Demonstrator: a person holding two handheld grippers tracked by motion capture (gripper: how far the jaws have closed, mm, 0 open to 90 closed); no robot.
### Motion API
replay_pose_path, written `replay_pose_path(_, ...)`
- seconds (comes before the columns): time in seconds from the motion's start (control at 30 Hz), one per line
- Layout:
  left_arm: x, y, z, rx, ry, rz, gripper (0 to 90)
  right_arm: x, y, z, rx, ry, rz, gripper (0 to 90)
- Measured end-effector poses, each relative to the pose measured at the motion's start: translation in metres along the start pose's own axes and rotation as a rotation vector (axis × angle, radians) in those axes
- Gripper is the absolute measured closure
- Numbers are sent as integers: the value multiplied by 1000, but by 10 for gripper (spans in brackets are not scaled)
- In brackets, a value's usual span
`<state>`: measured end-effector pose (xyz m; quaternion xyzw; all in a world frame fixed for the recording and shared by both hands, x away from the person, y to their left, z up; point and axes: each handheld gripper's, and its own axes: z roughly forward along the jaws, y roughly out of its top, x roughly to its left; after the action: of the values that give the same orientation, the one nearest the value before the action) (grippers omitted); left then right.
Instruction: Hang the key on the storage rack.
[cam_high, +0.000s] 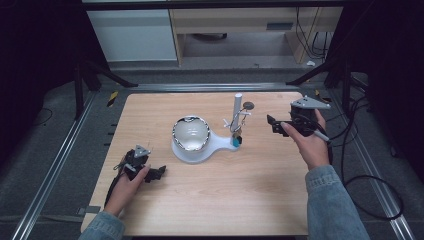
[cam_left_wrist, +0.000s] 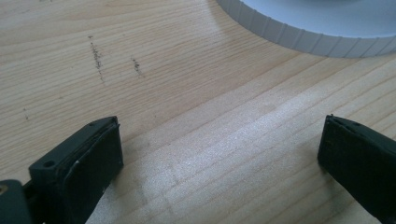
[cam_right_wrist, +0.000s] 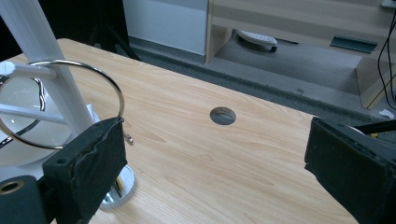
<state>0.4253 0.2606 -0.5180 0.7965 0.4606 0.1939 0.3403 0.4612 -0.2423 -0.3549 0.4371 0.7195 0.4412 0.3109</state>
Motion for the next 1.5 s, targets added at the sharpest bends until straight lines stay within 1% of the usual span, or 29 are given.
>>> replay_pose_path(0.3, 0, 0, 0, 0, 0, -1, 0, 0, -13, -4, 19, -8, -10, 57)
replay_pose_path(0.4, 0, 0, 0, 0, 0, -1, 0, 1, -16, -5, 23, -7, -5, 57)
replay_pose_path(0.67, 0, 0, 0, 0, 0, -1, 0, 3, -33, -9, 45, -1, -2, 57)
replay_pose_path(0.7, 0, 0, 0, 0, 0, -1, 0, 3, -33, -9, 45, -1, -2, 57)
replay_pose_path(0.73, 0, 0, 0, 0, 0, -1, 0, 4, -40, -9, 51, 1, -4, 57)
replay_pose_path(0.83, 0, 0, 0, 0, 0, -1, 0, 5, -48, -9, 62, 1, -4, 56)
replay_pose_path(0.87, 0, 0, 0, 0, 0, -1, 0, 5, -48, -9, 62, 1, -4, 56)
replay_pose_path(0.9, 0, 0, 0, 0, 0, -1, 0, 6, -55, -9, 71, 1, 3, 67)
replay_pose_path(1.0, 0, 0, 0, 0, 0, -1, 0, 6, -63, -9, 75, -4, -5, 81)
replay_pose_path(1.23, 0, 0, 0, 0, -1, 0, 0, 7, -83, -8, 110, -11, -12, 103)
replay_pose_path(1.3, 0, 0, 0, 0, 0, -1, 0, 7, -86, -8, 113, -9, -10, 108)
replay_pose_path(1.33, 0, 0, 0, 0, 0, -1, 0, 8, -92, -7, 125, -9, -10, 112)
replay_pose_path(1.4, 0, 0, 0, 0, 0, -1, 0, 10, -97, -6, 136, -5, -16, 114)
replay_pose_path(1.47, 0, 0, 0, 0, 0, -1, 0, 12, -103, -4, 151, 3, -11, 115)
replay_pose_path(1.5, 0, 0, 0, 0, 0, -1, 0, 12, -103, -4, 151, 3, -11, 115)
